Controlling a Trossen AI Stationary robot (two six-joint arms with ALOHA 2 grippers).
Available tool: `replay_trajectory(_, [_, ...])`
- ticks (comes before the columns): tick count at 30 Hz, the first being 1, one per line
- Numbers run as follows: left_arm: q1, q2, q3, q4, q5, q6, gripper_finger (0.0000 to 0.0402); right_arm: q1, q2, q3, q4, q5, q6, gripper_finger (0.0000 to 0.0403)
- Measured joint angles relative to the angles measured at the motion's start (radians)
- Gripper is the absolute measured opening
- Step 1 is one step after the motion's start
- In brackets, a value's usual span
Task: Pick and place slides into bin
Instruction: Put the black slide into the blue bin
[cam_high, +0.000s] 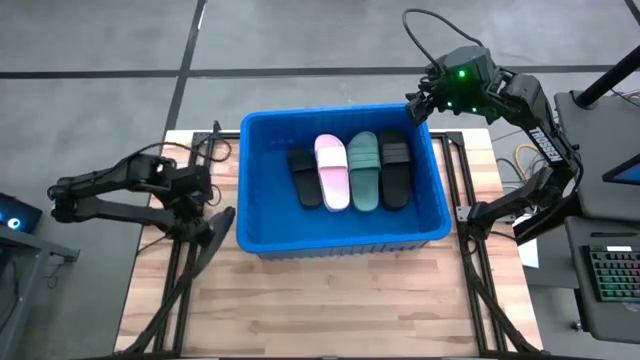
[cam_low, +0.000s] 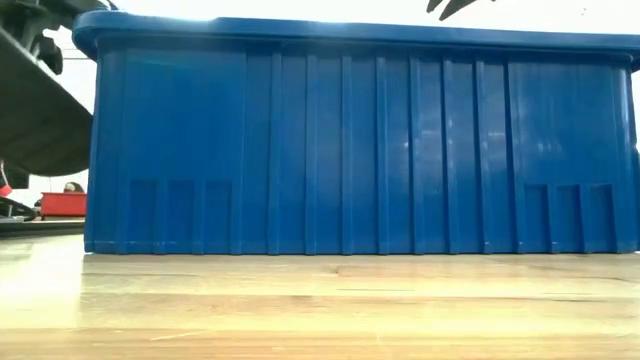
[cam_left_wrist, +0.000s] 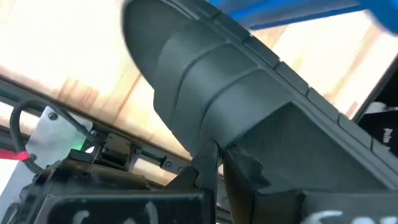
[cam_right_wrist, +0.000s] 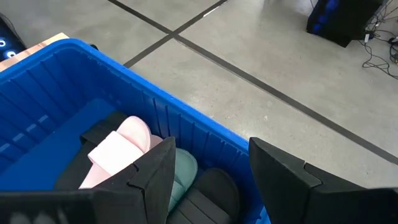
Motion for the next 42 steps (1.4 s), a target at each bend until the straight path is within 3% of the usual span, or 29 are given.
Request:
replay_trajectory(20, [0.0, -0.137, 0.102, -0.001, -0.115, -0.078, 0.0, 0.0, -0.006, 0.0, 0.0, 0.0, 0.0, 0.0194])
replay_trajectory(34, [0.0, -0.102, 0.276, 0.002, -0.224, -0.068, 0.0, 0.0, -0.014, 0.0, 0.0, 0.0, 0.002, 0.0194])
replay_trajectory(42, [0.0, -0.012, 0.352, 0.0, -0.296, -0.001, 0.0, 0.0, -0.013, 0.0, 0.001, 0.0, 0.002, 0.0194])
